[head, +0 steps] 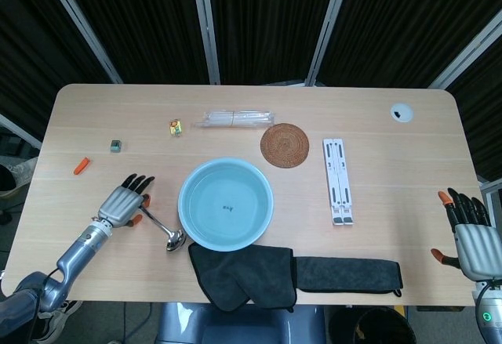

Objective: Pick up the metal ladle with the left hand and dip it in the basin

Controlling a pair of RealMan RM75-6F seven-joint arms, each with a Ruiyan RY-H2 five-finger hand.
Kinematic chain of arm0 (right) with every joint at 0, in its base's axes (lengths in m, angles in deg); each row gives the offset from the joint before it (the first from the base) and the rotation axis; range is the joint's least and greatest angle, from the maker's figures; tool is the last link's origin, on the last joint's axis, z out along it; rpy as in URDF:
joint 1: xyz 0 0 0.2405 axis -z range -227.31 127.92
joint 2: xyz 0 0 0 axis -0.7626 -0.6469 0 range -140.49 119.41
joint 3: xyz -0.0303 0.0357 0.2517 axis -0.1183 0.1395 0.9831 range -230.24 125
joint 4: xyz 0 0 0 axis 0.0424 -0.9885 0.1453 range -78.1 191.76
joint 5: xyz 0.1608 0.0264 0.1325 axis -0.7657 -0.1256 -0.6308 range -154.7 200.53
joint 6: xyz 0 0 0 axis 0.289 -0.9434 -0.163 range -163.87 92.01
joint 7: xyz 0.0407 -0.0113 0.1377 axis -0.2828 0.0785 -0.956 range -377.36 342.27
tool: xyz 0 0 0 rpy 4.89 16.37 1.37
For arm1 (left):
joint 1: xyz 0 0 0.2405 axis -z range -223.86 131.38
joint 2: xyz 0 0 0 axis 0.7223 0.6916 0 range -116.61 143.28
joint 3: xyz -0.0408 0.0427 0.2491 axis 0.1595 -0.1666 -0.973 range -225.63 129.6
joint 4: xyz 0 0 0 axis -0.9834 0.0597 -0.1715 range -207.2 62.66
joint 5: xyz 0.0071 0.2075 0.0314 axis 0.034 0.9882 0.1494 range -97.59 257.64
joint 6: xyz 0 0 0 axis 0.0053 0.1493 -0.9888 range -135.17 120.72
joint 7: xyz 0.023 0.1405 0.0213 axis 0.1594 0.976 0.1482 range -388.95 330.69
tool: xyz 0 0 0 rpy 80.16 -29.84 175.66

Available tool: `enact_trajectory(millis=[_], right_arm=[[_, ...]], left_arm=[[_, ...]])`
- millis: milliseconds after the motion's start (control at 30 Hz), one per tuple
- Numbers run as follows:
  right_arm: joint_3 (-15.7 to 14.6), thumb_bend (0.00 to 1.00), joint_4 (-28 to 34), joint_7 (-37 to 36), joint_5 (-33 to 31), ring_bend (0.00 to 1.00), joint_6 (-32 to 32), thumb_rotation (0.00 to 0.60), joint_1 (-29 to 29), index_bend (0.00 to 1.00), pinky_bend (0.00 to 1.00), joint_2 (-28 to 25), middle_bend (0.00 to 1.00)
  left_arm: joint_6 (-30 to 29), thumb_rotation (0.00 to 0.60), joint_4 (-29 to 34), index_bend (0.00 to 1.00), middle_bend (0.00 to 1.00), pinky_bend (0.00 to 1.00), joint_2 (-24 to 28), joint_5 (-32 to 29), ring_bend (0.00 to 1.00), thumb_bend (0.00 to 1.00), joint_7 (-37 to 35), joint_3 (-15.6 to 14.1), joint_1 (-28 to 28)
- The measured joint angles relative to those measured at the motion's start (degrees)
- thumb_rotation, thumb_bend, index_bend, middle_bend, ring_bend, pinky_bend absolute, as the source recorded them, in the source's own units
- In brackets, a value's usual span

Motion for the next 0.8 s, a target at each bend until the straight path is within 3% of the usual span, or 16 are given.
enact_trajectory(millis=[400,800], right_arm=[[0.1,0.0,-0.1,0.6,-0.3,0.0,0.5,0.6,-0.3,0.0,0.0,0.3,0.0],[0.0,0.0,0.0,0.6,-0.2,0.0,0.4,0.6,-0.3,0.0,0.0,0.4,0.0]], left_arm=[[0.6,0.6,-2.2,0.55,0.0,0.0,-1.3,0.4,0.0,0.45,-1.8,-0.6,0.6],[-2.1,0.6,1.0,0.58,0.0,0.0,0.7,1.5,0.0,0.46,-2.4,-1.6,-0.2]])
